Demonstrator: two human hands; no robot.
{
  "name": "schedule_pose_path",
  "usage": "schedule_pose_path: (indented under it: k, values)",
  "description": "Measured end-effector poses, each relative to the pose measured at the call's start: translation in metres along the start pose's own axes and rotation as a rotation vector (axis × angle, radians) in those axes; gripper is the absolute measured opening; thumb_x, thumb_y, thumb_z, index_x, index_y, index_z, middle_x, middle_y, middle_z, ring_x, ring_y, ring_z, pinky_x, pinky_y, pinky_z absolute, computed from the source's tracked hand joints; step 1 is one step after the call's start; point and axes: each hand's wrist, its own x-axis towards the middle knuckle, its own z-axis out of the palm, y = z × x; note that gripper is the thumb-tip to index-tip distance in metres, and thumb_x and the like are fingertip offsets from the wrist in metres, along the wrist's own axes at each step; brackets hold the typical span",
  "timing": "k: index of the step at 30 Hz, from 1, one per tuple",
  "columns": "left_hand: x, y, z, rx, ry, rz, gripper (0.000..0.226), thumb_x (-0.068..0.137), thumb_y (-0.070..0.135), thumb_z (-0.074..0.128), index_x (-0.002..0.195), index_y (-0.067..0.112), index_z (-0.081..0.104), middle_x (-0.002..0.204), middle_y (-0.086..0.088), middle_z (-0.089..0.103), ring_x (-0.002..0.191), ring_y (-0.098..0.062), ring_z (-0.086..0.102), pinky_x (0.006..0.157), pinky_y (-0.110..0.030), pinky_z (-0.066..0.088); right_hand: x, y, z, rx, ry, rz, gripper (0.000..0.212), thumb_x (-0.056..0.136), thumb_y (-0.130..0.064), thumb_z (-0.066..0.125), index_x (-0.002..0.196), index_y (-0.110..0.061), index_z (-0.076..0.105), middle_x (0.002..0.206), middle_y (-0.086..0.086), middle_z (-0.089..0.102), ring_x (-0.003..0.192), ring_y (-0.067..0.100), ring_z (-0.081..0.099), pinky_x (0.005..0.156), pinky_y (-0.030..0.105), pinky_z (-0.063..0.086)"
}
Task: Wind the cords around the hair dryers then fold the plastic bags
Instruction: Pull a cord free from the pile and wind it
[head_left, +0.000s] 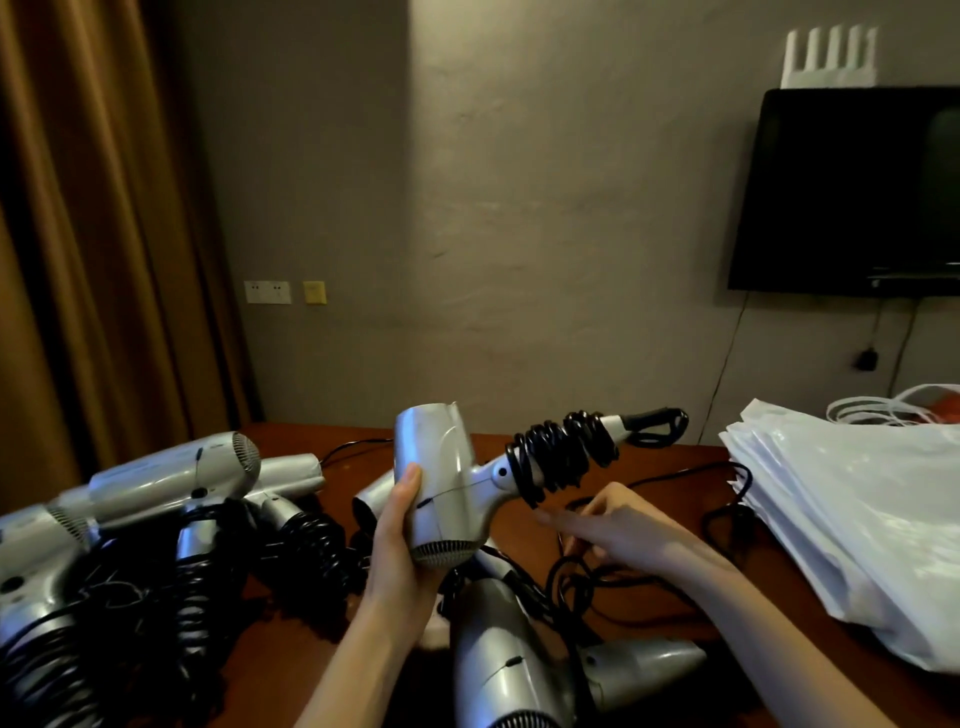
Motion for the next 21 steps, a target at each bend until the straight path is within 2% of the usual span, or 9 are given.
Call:
schedule_pose_path:
  k: [2,4,5,8,10,12,15,18,21]
  values:
    - [-0.001,0.002,0.0,0.033,-0.037,-0.036,0.05,0.075,0.049,0.062,0.091,0.005,0.078,0.081,-0.021,0.068,0.062,-0.029,0.062,0.06,-0.035,0.05,-0.002,0.0,-0.01,0.067,-0.053,-0.173,0.058,0.075,-0.062,0.057,0.098,-0.01,0.07,0.076,-0.005,0.058,0.071,0.005,0.056,0.064,0.01,0.04]
    - [-0.002,0.001,0.0,0.039,-0.05,-0.064,0.049,0.073,0.05,0.066,0.088,0.005,0.079,0.082,-0.024,0.067,0.06,-0.033,0.061,0.058,-0.037,0.052,-0.01,-0.003,-0.018,0.165,-0.283,-0.359,0.018,0.095,-0.039,0.05,0.096,-0.035,0.068,0.083,-0.028,0.059,0.081,-0.011,0.058,0.065,-0.006,0.037]
    - [-0.002,-0.001,0.0,0.047,-0.055,-0.082,0.057,0.067,0.052,0.069,0.095,0.002,0.077,0.086,-0.027,0.067,0.062,-0.035,0.061,0.062,-0.04,0.051,-0.012,-0.002,-0.022,0.248,-0.365,-0.465,0.016,0.095,-0.048,0.051,0.095,-0.048,0.067,0.083,-0.038,0.06,0.081,-0.018,0.058,0.067,-0.008,0.036]
    - [-0.003,-0.003,0.004,0.076,-0.071,-0.113,0.07,0.049,0.05,0.08,0.1,0.001,0.076,0.094,-0.027,0.069,0.069,-0.035,0.065,0.075,-0.043,0.048,0.008,0.014,-0.028,0.282,-0.053,-0.394,0.053,0.061,-0.064,0.07,0.068,-0.012,0.07,0.053,-0.015,0.059,0.047,-0.007,0.054,0.054,0.01,0.041]
    - [-0.001,-0.004,0.004,0.092,-0.092,-0.112,0.065,0.044,0.048,0.084,0.092,0.005,0.078,0.092,-0.025,0.07,0.07,-0.032,0.068,0.075,-0.043,0.049,0.015,0.016,-0.037,-0.051,0.065,-0.244,0.039,0.078,-0.038,0.073,0.081,0.001,0.07,0.062,-0.009,0.058,0.052,-0.004,0.054,0.057,0.014,0.043]
    - [0.0,-0.004,0.004,0.101,-0.106,-0.11,0.075,0.035,0.054,0.089,0.09,0.005,0.079,0.09,-0.025,0.07,0.067,-0.031,0.068,0.066,-0.04,0.054,0.012,0.017,-0.046,-0.265,0.173,-0.151,0.016,0.086,-0.021,0.068,0.071,-0.015,0.07,0.071,-0.008,0.062,0.07,0.003,0.059,0.067,0.015,0.048]
    - [-0.001,-0.003,0.005,0.1,-0.097,-0.108,0.088,0.031,0.059,0.089,0.097,0.002,0.076,0.093,-0.026,0.07,0.07,-0.032,0.068,0.066,-0.039,0.055,0.01,0.019,-0.05,-0.246,0.279,-0.2,0.031,0.08,-0.025,0.072,0.051,-0.025,0.063,0.063,-0.007,0.063,0.069,0.009,0.059,0.065,0.019,0.046]
    - [-0.002,-0.003,0.005,0.119,-0.089,-0.106,0.101,0.032,0.059,0.089,0.109,-0.003,0.07,0.099,-0.03,0.068,0.074,-0.035,0.068,0.075,-0.042,0.051,0.007,0.02,-0.053,-0.127,0.232,-0.282,0.022,0.079,-0.032,0.073,0.06,-0.024,0.069,0.064,-0.004,0.066,0.065,0.005,0.058,0.067,0.024,0.046]
    - [-0.003,-0.005,0.006,0.16,-0.115,-0.082,0.089,0.033,0.06,0.088,0.097,0.0,0.075,0.098,-0.029,0.069,0.075,-0.035,0.068,0.074,-0.041,0.051,-0.003,0.02,-0.059,-0.072,0.179,-0.339,0.018,0.086,-0.031,0.068,0.074,-0.019,0.073,0.072,-0.004,0.069,0.068,0.002,0.06,0.068,0.021,0.045]
